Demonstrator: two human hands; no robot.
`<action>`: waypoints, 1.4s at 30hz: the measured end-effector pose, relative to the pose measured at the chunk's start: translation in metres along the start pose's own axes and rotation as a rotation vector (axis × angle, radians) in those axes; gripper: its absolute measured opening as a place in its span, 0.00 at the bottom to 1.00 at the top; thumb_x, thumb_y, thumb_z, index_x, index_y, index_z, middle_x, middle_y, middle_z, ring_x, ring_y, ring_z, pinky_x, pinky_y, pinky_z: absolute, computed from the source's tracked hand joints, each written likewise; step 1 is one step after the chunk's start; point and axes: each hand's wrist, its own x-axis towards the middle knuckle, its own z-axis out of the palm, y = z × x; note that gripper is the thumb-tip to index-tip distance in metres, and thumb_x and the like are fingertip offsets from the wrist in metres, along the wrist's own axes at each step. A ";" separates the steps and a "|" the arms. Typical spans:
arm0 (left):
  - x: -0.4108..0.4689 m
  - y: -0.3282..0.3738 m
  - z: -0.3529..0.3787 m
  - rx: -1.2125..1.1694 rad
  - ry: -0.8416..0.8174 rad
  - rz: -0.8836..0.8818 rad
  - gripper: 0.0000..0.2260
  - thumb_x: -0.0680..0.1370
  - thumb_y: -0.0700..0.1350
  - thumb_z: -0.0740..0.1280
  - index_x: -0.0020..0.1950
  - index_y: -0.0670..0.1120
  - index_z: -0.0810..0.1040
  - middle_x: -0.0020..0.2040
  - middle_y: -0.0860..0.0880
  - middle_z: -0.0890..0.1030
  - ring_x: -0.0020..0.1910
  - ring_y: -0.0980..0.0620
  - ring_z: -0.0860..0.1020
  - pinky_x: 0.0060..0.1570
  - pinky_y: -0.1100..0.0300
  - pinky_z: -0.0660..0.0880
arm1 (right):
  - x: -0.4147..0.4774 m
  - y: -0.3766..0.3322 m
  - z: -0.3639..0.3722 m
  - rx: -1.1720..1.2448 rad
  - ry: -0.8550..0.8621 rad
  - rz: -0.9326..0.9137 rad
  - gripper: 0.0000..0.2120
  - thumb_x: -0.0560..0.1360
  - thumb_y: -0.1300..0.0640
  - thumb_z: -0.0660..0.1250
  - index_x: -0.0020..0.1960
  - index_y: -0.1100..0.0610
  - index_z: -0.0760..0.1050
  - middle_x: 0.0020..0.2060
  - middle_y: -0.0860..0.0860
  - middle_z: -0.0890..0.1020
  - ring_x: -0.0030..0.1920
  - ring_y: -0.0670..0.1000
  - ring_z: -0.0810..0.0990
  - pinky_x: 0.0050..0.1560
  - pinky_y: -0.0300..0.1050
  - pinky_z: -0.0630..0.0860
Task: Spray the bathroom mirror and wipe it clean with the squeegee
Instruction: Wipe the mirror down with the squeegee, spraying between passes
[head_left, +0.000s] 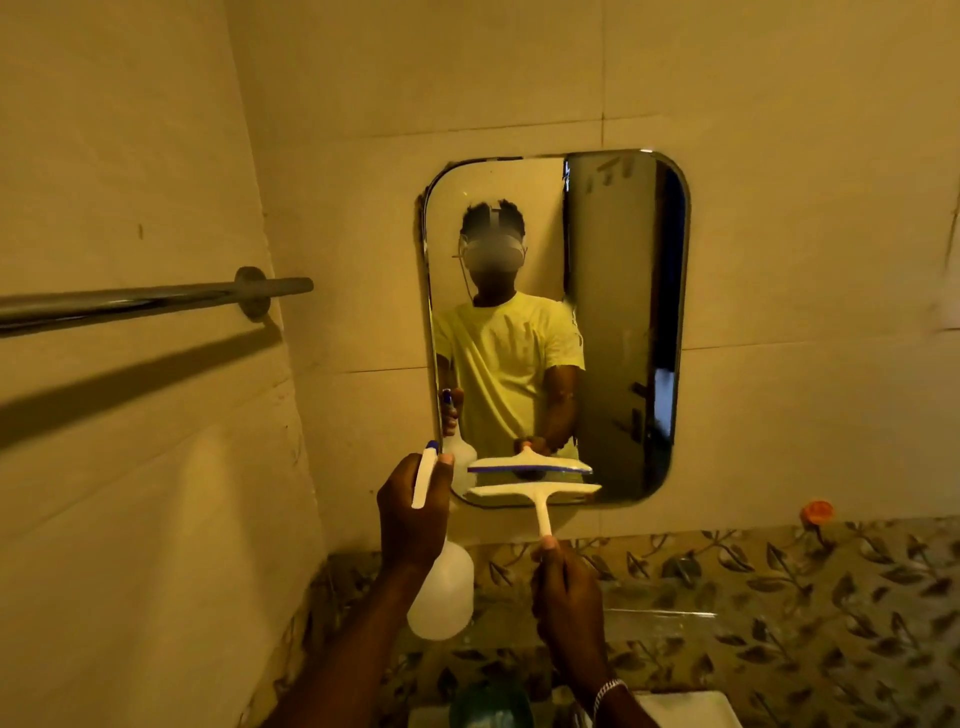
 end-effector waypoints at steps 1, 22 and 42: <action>0.000 0.002 0.003 -0.016 -0.006 -0.003 0.10 0.80 0.47 0.69 0.43 0.42 0.80 0.34 0.51 0.79 0.36 0.57 0.79 0.34 0.72 0.72 | 0.003 -0.014 -0.006 0.024 0.001 -0.021 0.18 0.85 0.46 0.58 0.45 0.56 0.79 0.28 0.50 0.76 0.28 0.50 0.73 0.27 0.42 0.70; 0.011 0.017 0.050 -0.093 -0.057 -0.019 0.06 0.80 0.46 0.69 0.50 0.45 0.83 0.41 0.51 0.84 0.42 0.57 0.82 0.39 0.65 0.79 | 0.142 -0.333 -0.051 0.067 0.091 -0.547 0.19 0.88 0.49 0.55 0.44 0.56 0.76 0.29 0.50 0.77 0.25 0.43 0.74 0.25 0.35 0.70; 0.010 -0.011 0.061 -0.057 -0.044 0.014 0.02 0.80 0.45 0.70 0.51 0.49 0.81 0.40 0.59 0.81 0.43 0.63 0.82 0.40 0.74 0.76 | 0.084 -0.063 -0.042 -0.082 0.105 -0.375 0.16 0.85 0.43 0.56 0.53 0.51 0.78 0.29 0.52 0.74 0.28 0.49 0.72 0.28 0.45 0.68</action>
